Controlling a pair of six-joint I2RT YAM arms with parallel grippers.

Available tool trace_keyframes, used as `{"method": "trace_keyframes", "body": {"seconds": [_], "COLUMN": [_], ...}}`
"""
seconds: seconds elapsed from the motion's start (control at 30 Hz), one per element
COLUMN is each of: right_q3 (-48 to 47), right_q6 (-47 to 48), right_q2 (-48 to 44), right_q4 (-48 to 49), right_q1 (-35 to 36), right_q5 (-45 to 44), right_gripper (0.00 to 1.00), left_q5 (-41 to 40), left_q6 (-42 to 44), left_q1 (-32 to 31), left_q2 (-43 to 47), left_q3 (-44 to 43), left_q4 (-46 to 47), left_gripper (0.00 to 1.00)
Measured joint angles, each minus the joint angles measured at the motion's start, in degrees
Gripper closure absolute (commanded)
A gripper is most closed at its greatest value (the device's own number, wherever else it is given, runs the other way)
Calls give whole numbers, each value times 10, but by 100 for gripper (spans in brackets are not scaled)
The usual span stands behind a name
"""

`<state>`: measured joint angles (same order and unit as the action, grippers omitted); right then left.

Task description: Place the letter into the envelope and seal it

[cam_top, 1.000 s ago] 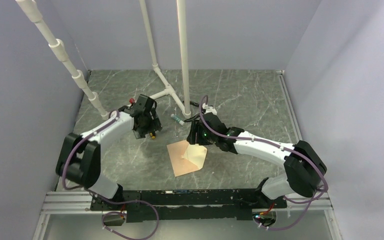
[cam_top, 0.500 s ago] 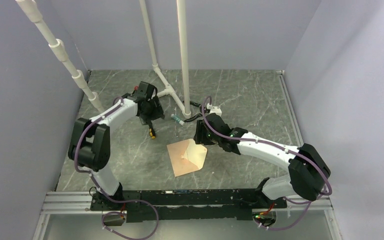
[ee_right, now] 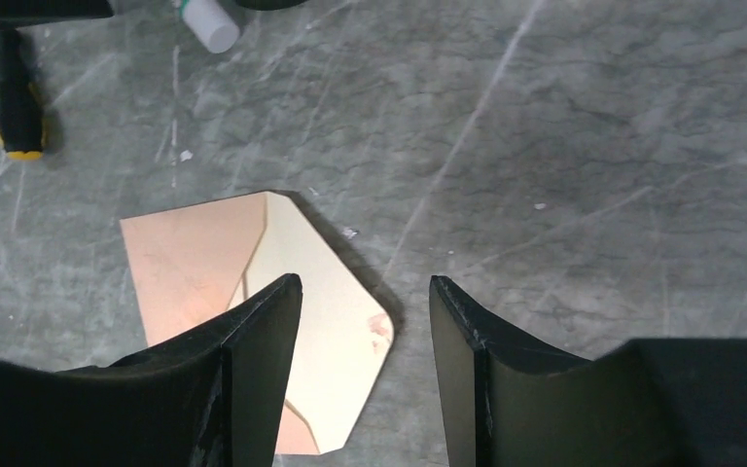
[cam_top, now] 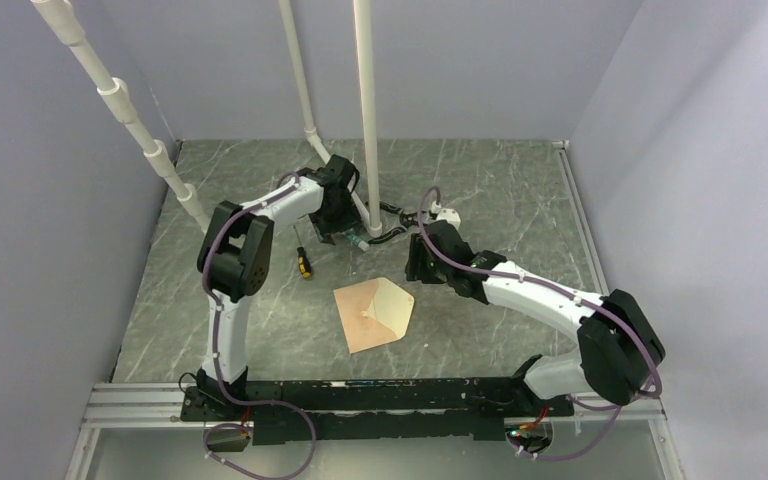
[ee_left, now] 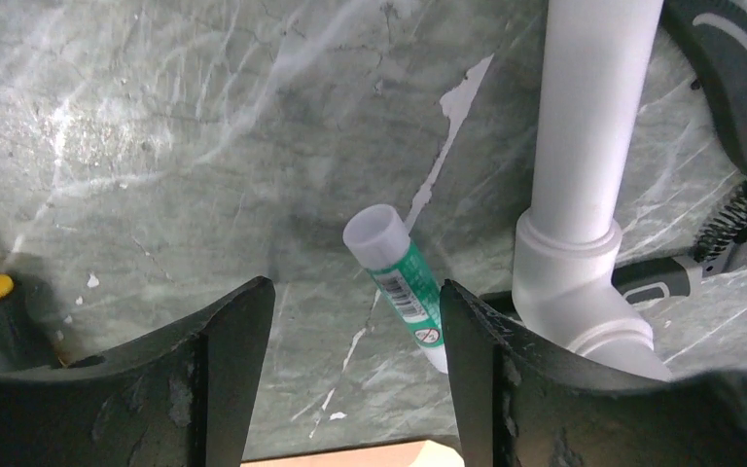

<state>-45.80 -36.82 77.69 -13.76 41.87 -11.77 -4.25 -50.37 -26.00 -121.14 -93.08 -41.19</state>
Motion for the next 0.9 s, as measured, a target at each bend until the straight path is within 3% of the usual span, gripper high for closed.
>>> {"method": "trace_keyframes", "body": {"seconds": [0.37,0.47,0.7,0.9], "right_q3": [15,15,15,15], "right_q6": [0,0,2,14], "right_q2": [-11,-11,-11,-5], "right_q4": [0,1,2,12], "right_q1": [-28,-29,-30,-27], "right_q5": [3,4,15,35], "right_gripper": [46,46,46,40], "left_q5": [-35,-51,-62,-59], "left_q6": [-1,3,13,16], "left_q1": [-12,-23,-31,-31], "left_q2": [-42,-48,-48,-23], "left_q3": [-60,-71,-65,-28], "left_q4": [-47,-63,-71,-51], "left_gripper": [43,54,97,98]}}
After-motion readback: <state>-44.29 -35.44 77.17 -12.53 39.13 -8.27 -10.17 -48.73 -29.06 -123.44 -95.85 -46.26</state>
